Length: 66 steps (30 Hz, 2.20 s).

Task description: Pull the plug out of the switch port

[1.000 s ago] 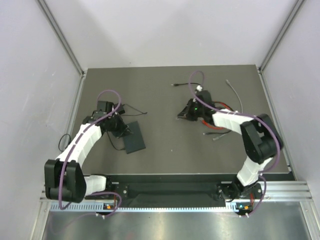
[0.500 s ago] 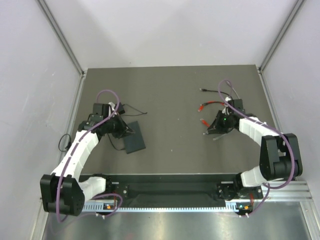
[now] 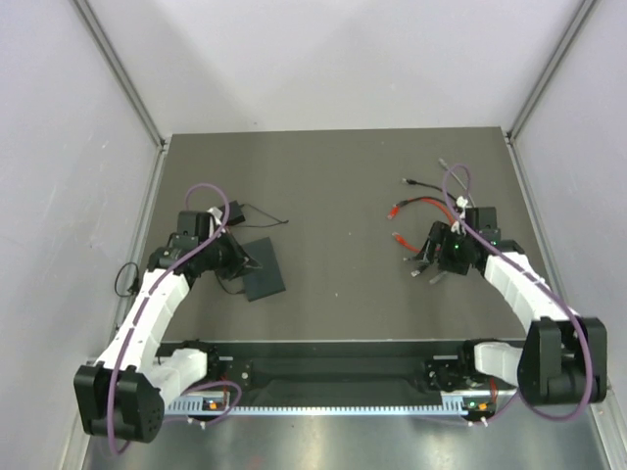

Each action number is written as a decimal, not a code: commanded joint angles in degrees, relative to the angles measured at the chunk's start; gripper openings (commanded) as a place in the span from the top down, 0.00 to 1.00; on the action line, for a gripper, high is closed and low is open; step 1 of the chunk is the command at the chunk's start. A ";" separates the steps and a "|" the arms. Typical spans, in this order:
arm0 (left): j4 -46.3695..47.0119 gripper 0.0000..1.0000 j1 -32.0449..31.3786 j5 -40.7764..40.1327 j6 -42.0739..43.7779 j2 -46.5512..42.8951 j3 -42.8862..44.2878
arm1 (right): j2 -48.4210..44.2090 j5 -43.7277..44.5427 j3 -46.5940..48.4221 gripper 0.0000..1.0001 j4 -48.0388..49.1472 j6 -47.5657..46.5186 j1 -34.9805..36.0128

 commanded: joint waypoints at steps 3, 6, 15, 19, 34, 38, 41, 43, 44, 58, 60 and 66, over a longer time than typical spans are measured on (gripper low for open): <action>-5.18 0.97 -0.05 -5.87 0.34 -3.70 1.08 | -6.80 8.13 7.03 0.27 -5.46 -1.55 8.46; -8.78 0.96 -0.05 -10.60 -1.24 -5.89 1.78 | -7.59 10.16 9.77 0.27 -4.16 0.55 18.73; -14.15 0.97 -0.05 -21.87 -4.32 -16.78 7.14 | 6.60 10.60 21.07 0.38 15.18 4.52 48.87; -15.38 0.97 -0.05 -23.55 -3.79 -18.38 8.37 | 18.90 9.47 31.62 0.39 16.24 4.25 54.69; -10.90 1.00 -0.05 -25.22 -0.28 -20.05 6.19 | 57.61 -3.46 64.77 0.70 17.04 9.96 61.30; -9.49 0.99 -0.05 -26.45 1.48 -20.31 4.95 | 61.48 -3.55 67.07 0.72 16.42 10.32 62.09; -9.14 0.99 -0.05 -26.54 2.62 -19.61 4.51 | 63.77 -2.76 68.22 0.73 14.94 10.49 62.00; -9.05 0.99 -0.05 -26.27 2.80 -19.35 4.34 | 64.13 -1.10 68.13 0.73 13.70 10.23 62.01; -8.88 0.99 -0.05 -25.49 2.71 -19.17 4.34 | 63.95 1.52 67.69 0.73 13.17 10.14 62.09; -4.23 0.98 -0.05 -17.49 0.17 -12.16 -1.37 | 52.00 7.72 44.41 0.73 20.98 15.50 52.34; -1.59 0.98 -0.13 -15.30 -1.58 -10.74 -2.86 | 49.56 4.82 41.78 0.71 22.83 13.84 51.38; 8.68 0.88 -1.36 -9.40 -4.58 -4.15 -6.12 | 39.09 0.58 36.41 0.54 24.59 9.62 49.09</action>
